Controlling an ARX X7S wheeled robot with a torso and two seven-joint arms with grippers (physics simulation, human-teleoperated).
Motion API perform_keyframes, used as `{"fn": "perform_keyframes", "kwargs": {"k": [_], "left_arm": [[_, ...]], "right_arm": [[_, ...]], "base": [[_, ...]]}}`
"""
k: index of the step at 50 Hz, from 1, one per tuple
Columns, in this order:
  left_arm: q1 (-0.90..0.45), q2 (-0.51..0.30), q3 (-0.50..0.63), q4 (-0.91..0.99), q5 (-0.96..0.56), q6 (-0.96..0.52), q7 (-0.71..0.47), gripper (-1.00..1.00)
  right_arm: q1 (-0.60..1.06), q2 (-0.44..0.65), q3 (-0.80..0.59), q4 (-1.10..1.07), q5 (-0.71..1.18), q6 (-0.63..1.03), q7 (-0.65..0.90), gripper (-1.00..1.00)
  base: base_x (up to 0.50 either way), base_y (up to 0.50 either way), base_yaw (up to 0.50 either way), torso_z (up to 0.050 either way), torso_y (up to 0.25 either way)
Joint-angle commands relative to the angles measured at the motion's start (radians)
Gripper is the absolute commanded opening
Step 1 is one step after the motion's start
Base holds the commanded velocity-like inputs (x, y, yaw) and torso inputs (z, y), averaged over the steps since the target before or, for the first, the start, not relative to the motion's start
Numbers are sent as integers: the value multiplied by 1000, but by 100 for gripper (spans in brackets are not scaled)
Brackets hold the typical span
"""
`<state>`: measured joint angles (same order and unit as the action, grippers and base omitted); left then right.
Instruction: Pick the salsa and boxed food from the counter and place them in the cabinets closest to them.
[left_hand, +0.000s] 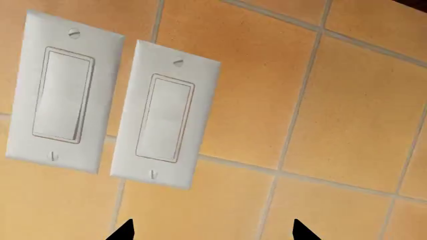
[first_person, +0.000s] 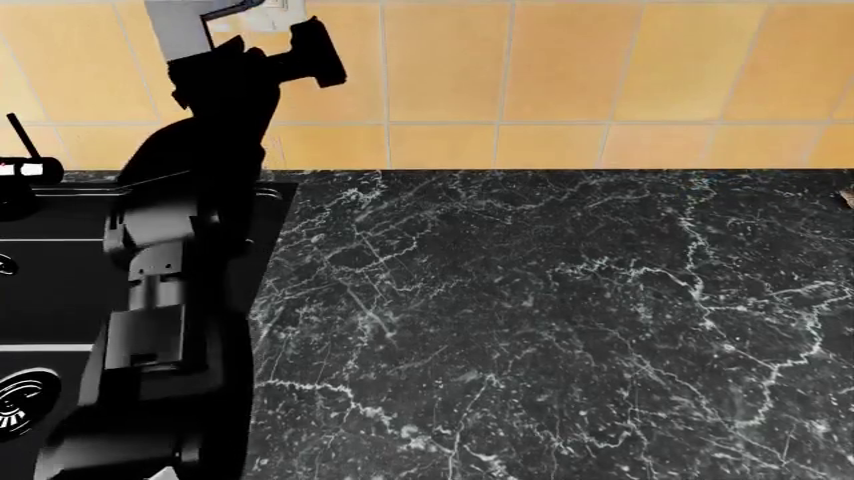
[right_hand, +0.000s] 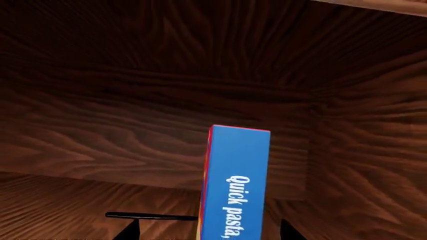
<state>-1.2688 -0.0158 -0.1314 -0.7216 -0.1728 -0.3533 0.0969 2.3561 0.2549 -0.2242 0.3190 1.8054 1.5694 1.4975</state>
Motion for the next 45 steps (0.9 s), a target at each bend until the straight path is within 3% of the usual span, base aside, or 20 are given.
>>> {"fn": "perform_keyframes", "kwargs": {"k": [1, 11, 33, 45], "left_arm": [[161, -24, 49, 735, -146, -401, -82, 100], [219, -72, 35, 1062, -222, -601, -146, 100], [250, -96, -74, 1392, -354, -817, -232, 100], [241, -78, -264, 1588, -492, -973, -280, 100]], "right_arm": [[0, 24, -10, -28, 104, -1, 73, 100], [0, 118, -150, -104, 254, -130, 73, 100], [0, 318, -273, -384, 468, -348, 73, 100], [0, 370, -332, -506, 557, -466, 73, 100]], "base": [[0, 0, 0, 0, 0], [0, 0, 0, 0, 0], [0, 0, 0, 0, 0], [0, 0, 0, 0, 0]]}}
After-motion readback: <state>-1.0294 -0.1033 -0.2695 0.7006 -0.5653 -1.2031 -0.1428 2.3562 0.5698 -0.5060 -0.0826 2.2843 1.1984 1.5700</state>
